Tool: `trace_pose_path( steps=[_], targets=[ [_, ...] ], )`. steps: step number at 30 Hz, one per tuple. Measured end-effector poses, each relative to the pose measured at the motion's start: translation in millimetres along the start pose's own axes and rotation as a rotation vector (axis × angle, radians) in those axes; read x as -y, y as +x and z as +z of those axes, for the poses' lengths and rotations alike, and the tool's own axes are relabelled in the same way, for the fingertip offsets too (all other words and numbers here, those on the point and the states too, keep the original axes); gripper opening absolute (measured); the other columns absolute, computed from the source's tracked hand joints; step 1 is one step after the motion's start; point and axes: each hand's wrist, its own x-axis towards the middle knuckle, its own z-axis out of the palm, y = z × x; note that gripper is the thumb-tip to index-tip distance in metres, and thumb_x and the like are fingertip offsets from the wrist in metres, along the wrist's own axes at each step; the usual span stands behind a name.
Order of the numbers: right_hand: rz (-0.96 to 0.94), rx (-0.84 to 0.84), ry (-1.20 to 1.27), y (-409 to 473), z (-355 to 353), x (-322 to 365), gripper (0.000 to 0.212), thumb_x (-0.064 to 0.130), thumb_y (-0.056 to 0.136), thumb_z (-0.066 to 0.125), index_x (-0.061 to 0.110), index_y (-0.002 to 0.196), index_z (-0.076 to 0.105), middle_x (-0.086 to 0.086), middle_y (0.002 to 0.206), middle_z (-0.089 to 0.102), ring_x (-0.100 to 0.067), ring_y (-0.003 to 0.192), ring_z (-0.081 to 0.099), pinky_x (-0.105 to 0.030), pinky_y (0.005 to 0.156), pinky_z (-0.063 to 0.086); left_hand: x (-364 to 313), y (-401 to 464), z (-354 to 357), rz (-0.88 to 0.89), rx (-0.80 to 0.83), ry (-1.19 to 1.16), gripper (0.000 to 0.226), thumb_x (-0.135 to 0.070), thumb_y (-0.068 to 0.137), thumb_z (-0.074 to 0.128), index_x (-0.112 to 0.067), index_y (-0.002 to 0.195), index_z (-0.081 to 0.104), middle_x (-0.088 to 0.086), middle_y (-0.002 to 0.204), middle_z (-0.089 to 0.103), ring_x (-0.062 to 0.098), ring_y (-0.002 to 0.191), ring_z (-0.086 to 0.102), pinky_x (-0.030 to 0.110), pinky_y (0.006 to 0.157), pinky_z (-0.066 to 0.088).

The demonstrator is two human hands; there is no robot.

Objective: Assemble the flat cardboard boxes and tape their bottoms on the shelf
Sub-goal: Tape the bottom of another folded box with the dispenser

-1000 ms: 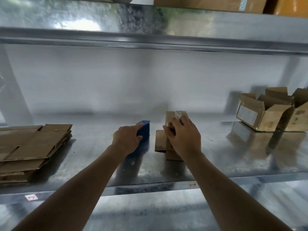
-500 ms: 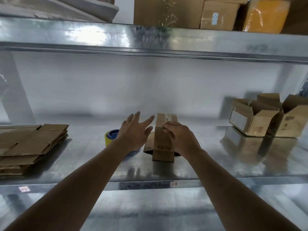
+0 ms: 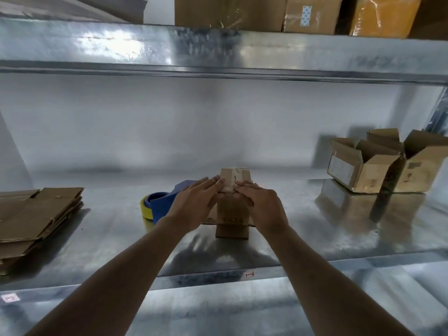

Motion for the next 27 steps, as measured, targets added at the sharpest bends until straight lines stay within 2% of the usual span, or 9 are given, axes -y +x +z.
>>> trace_pose_path(
  steps=[2, 5, 7, 11, 14, 17, 20, 23, 27],
  targets=[
    [0.027, -0.056, 0.051, -2.8, 6.9, -1.6, 0.034, 0.024, 0.102, 0.065, 0.019, 0.135, 0.069, 0.000, 0.142, 0.064, -0.015, 0.138, 0.055, -0.038, 0.116, 0.046, 0.9, 1.4, 3.1, -0.016, -0.003, -0.047, 0.052, -0.043, 0.107, 0.040, -0.023, 0.154, 0.047, -0.001, 0.159, 0.045, 0.026, 0.147, 0.044, 0.046, 0.118, 0.042],
    [0.115, -0.181, 0.141, -13.0, 14.6, 1.5, 0.037, 0.024, 0.103, 0.063, 0.014, 0.138, 0.066, -0.003, 0.144, 0.062, -0.013, 0.133, 0.057, -0.020, 0.114, 0.039, 0.9, 3.1, 5.7, -0.023, -0.002, -0.101, 0.057, -0.048, 0.105, 0.035, -0.022, 0.155, 0.045, -0.004, 0.160, 0.043, 0.020, 0.150, 0.038, 0.041, 0.121, 0.038],
    [0.171, -0.251, 0.229, -20.3, 19.1, 4.5, 0.040, 0.023, 0.104, 0.060, 0.014, 0.144, 0.060, -0.001, 0.148, 0.058, -0.010, 0.132, 0.053, -0.015, 0.111, 0.037, 1.9, 4.2, 7.5, -0.014, -0.023, -0.140, 0.057, -0.048, 0.104, 0.038, -0.021, 0.153, 0.048, -0.003, 0.157, 0.046, 0.018, 0.149, 0.040, 0.039, 0.121, 0.038],
    [0.237, -0.312, 0.414, -24.3, 25.3, 4.6, 0.040, 0.014, 0.107, 0.054, 0.021, 0.146, 0.057, 0.002, 0.149, 0.056, -0.013, 0.136, 0.055, -0.027, 0.116, 0.041, 7.5, 4.6, 12.7, 0.003, -0.065, -0.234, 0.054, -0.046, 0.102, 0.045, -0.020, 0.148, 0.056, -0.001, 0.151, 0.056, 0.017, 0.142, 0.050, 0.036, 0.118, 0.041],
    [0.282, -0.278, 0.495, -25.6, 23.2, 7.3, 0.042, 0.016, 0.110, 0.047, 0.038, 0.146, 0.046, 0.008, 0.151, 0.053, -0.004, 0.137, 0.052, -0.024, 0.117, 0.038, 12.1, 6.9, 13.2, 0.037, -0.048, -0.250, 0.052, -0.046, 0.102, 0.045, -0.020, 0.146, 0.059, -0.001, 0.149, 0.058, 0.015, 0.139, 0.053, 0.038, 0.117, 0.044],
    [0.348, -0.269, 0.579, -25.1, 24.0, 5.6, 0.042, 0.014, 0.111, 0.044, 0.030, 0.150, 0.051, 0.011, 0.150, 0.054, 0.005, 0.127, 0.055, -0.021, 0.115, 0.041, 11.0, 7.9, 8.6, 0.047, -0.023, -0.223, 0.053, -0.046, 0.103, 0.043, -0.019, 0.145, 0.060, 0.000, 0.148, 0.059, 0.017, 0.138, 0.054, 0.038, 0.116, 0.044],
    [0.411, -0.268, 0.650, -22.3, 24.8, -1.1, 0.045, 0.004, 0.108, 0.049, 0.029, 0.143, 0.061, 0.018, 0.141, 0.061, -0.006, 0.129, 0.059, -0.036, 0.113, 0.049, 7.7, 7.4, 4.8, 0.038, -0.009, -0.198, 0.053, -0.045, 0.103, 0.043, -0.017, 0.145, 0.060, 0.001, 0.148, 0.059, 0.018, 0.137, 0.056, 0.040, 0.115, 0.046],
    [0.435, -0.255, 0.638, -19.7, 20.3, -10.1, 0.043, 0.003, 0.104, 0.058, 0.035, 0.132, 0.069, 0.025, 0.121, 0.072, -0.012, 0.112, 0.070, -0.044, 0.101, 0.058, 5.1, 10.6, -0.7, 0.064, 0.003, -0.164, 0.044, -0.035, 0.105, 0.052, -0.016, 0.144, 0.060, 0.002, 0.147, 0.060, 0.019, 0.134, 0.058, 0.040, 0.112, 0.049],
    [0.373, -0.235, 0.538, -15.6, 5.1, -15.7, 0.035, 0.007, 0.097, 0.069, 0.023, 0.128, 0.073, 0.019, 0.112, 0.074, -0.006, 0.096, 0.073, -0.038, 0.093, 0.062, 2.2, 14.1, -6.5, 0.090, -0.003, -0.117, 0.039, -0.027, 0.106, 0.056, -0.017, 0.143, 0.061, 0.000, 0.145, 0.061, 0.018, 0.131, 0.059, 0.041, 0.107, 0.052]
  ],
)
